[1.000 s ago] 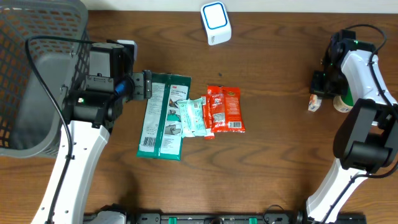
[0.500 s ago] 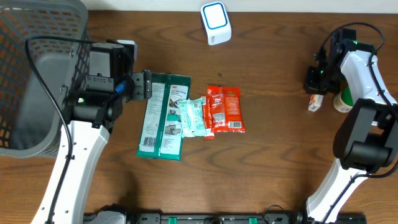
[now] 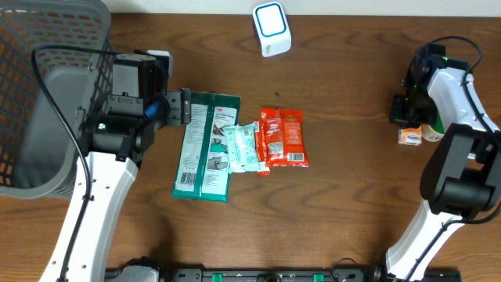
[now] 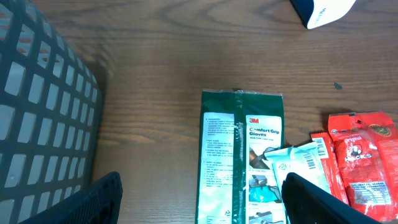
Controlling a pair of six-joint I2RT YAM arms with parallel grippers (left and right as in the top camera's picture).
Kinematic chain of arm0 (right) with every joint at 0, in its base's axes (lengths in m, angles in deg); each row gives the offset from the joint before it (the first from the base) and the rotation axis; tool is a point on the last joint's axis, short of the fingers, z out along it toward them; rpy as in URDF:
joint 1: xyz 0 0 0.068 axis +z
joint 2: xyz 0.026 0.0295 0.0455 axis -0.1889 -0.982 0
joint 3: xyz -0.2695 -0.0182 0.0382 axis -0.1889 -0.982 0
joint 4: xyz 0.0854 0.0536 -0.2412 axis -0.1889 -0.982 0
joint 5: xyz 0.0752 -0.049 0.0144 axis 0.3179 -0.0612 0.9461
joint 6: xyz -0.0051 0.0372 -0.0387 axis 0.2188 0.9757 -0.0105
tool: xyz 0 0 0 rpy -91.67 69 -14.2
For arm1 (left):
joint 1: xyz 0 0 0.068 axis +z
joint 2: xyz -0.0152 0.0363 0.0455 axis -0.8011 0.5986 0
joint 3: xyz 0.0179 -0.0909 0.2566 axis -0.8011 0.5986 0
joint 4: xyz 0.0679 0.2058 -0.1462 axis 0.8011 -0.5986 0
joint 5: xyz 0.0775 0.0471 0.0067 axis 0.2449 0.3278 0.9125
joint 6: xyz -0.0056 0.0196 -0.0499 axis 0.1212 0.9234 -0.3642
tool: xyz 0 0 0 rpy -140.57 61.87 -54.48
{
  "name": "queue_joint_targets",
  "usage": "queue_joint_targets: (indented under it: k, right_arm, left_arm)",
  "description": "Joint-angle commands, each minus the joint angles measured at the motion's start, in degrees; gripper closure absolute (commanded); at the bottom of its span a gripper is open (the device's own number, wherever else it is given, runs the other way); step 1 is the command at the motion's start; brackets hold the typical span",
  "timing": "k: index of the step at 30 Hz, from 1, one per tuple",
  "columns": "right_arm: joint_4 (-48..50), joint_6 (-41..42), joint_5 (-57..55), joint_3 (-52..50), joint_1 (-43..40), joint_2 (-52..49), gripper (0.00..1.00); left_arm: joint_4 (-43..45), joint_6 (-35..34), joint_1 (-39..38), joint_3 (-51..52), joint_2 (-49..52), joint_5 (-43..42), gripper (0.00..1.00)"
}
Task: Scan the item barcode
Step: 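Release the box and move the right gripper over the red Hacks packet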
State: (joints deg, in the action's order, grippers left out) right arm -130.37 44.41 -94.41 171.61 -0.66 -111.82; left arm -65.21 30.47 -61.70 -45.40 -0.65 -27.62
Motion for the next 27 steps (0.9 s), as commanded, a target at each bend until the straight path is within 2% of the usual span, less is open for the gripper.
queue_joint_targets:
  k: [1,5,6,8,9,11,16,19,27]
  right_arm:
    - [-0.07,0.48,-1.16,0.52,-0.35,4.61,0.99]
    - [-0.07,0.48,3.98,0.52,-0.35,6.36,0.97]
    - [-0.07,0.48,5.95,0.52,-0.35,6.45,0.92]
    - [-0.09,0.48,9.81,0.52,-0.35,6.45,0.75]
    - [-0.09,0.5,11.3,0.48,-0.35,6.45,0.71]
    - [-0.09,0.48,16.04,0.48,-0.35,6.45,0.43]
    - [-2.25,-6.62,30.34,0.48,0.83,6.45,0.41]
    - [-3.19,-10.64,38.07,0.48,4.44,6.45,0.34]
    - [-3.04,-9.7,38.47,0.46,15.65,6.45,0.31]
  left_arm:
    - [-0.11,-0.26,0.02,-0.04,0.24,0.26,0.17]
    - [-0.11,-0.26,0.02,-0.04,0.24,0.26,0.18]
    - [-0.11,-0.26,0.02,-0.04,0.24,0.26,0.18]
    - [-0.11,-0.26,0.02,-0.04,0.24,0.26,0.17]
    - [-0.11,-0.26,0.02,-0.04,0.24,0.28,0.18]
    - [-0.11,-0.24,0.02,-0.04,0.24,0.28,0.18]
    - [-0.11,-0.24,0.02,-0.04,0.24,0.26,0.18]
    - [-0.11,-0.26,0.02,-0.04,0.24,0.26,0.17]
    - [-0.11,-0.24,0.02,-0.04,0.24,0.28,0.18]
